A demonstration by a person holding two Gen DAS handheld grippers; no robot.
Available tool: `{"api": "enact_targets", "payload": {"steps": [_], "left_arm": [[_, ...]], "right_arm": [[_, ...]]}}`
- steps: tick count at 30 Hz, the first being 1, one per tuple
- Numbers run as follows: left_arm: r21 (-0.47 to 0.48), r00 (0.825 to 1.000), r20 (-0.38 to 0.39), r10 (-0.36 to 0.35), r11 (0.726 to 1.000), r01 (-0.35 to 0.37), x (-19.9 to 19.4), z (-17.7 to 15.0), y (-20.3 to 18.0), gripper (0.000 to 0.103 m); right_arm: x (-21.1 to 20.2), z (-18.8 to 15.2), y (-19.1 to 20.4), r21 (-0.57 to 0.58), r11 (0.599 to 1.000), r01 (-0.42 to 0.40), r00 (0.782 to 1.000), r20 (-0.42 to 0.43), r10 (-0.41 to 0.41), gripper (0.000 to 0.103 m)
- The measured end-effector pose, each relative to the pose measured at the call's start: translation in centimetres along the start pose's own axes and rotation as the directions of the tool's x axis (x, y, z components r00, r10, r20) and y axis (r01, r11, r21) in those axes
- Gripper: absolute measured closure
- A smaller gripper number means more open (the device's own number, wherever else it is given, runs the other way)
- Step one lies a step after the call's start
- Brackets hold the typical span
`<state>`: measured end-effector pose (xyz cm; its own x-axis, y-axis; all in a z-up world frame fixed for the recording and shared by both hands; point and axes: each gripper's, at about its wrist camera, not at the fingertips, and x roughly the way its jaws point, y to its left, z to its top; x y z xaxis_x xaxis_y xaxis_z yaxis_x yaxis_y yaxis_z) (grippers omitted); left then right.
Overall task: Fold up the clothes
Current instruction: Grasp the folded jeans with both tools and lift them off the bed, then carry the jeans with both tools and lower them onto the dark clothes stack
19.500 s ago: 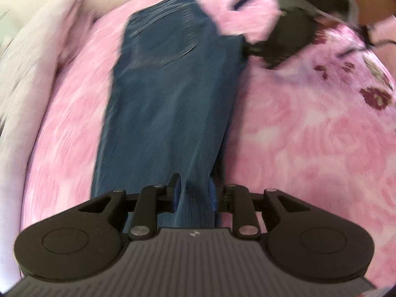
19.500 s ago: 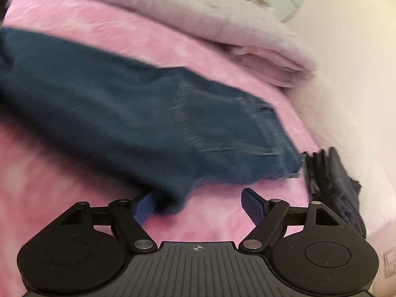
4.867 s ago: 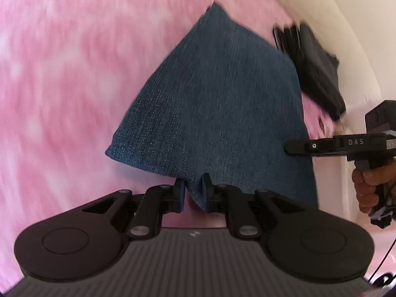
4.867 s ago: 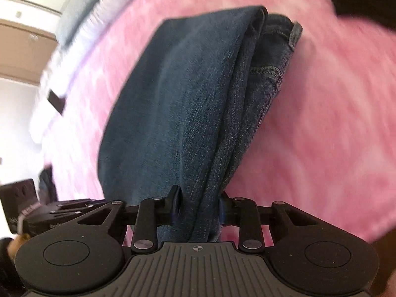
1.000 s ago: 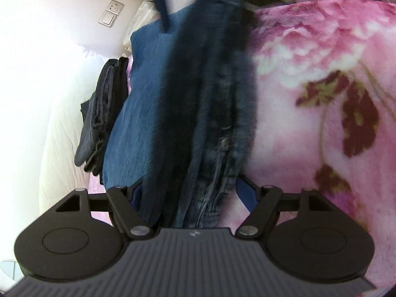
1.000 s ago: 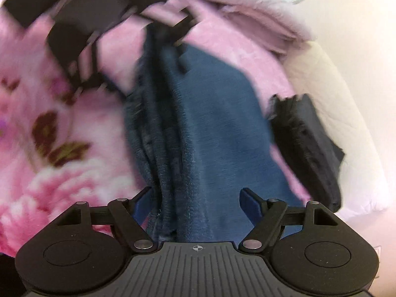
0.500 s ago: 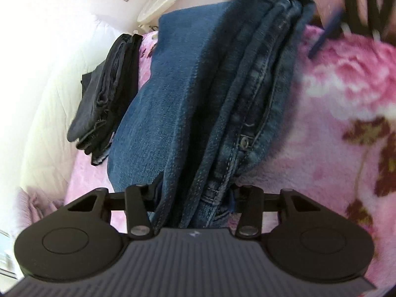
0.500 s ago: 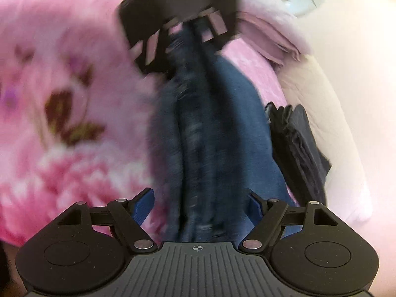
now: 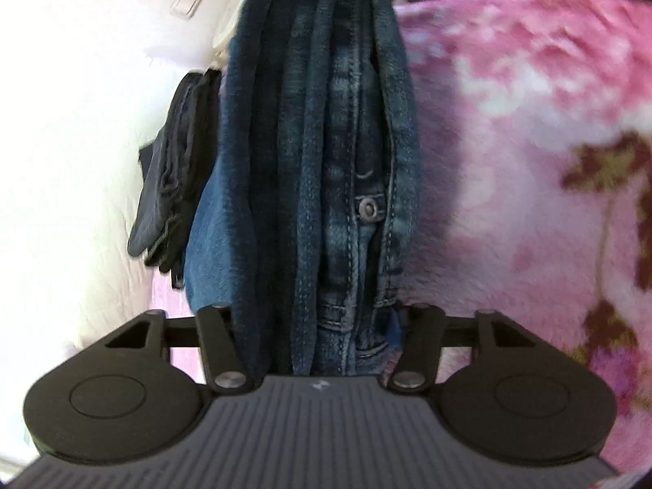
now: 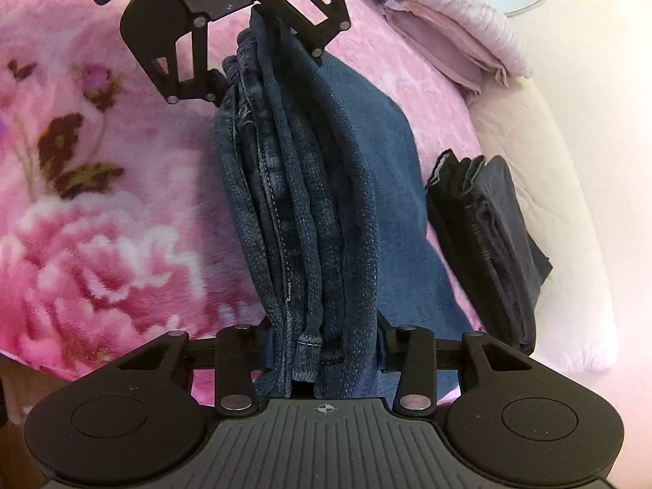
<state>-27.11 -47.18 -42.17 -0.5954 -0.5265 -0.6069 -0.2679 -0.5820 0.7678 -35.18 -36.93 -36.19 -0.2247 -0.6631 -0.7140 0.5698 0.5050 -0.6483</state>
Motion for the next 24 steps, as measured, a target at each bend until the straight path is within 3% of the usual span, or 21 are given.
{"api": "enact_targets", "payload": {"steps": [3,9,15,20,24], "left_arm": [[-0.026,1.0,-0.001,0.013,1.0,-0.013,-1.6,0.5,2.1,0.065],[-0.08,1.0,0.005,-0.005,0.997,0.005,-5.9,2.0,8.0,0.066],[-0.105,1.0,-0.02,-0.02,0.994,0.018,-11.1,2.9,11.3,0.066],[-0.132,0.998,-0.061,0.009,0.991,-0.017,-14.3,3.6,13.4,0.066],[-0.149,0.993,-0.103,0.063,0.986,-0.078,-14.4,5.1,16.7,0.065]], "right_arm": [[-1.3,0.8,-1.9,-0.018,1.0,-0.004,1.0,0.005,0.004,0.063],[-6.9,2.5,-6.8,-0.058,0.998,-0.017,1.0,0.008,0.017,0.066],[-12.3,4.0,-10.2,-0.114,0.992,-0.046,0.998,0.036,0.051,0.068],[-15.4,4.7,-12.6,-0.159,0.986,-0.041,0.995,0.082,0.055,0.068],[-16.4,4.7,-16.1,-0.189,0.982,0.0,0.99,0.138,0.026,0.068]]}}
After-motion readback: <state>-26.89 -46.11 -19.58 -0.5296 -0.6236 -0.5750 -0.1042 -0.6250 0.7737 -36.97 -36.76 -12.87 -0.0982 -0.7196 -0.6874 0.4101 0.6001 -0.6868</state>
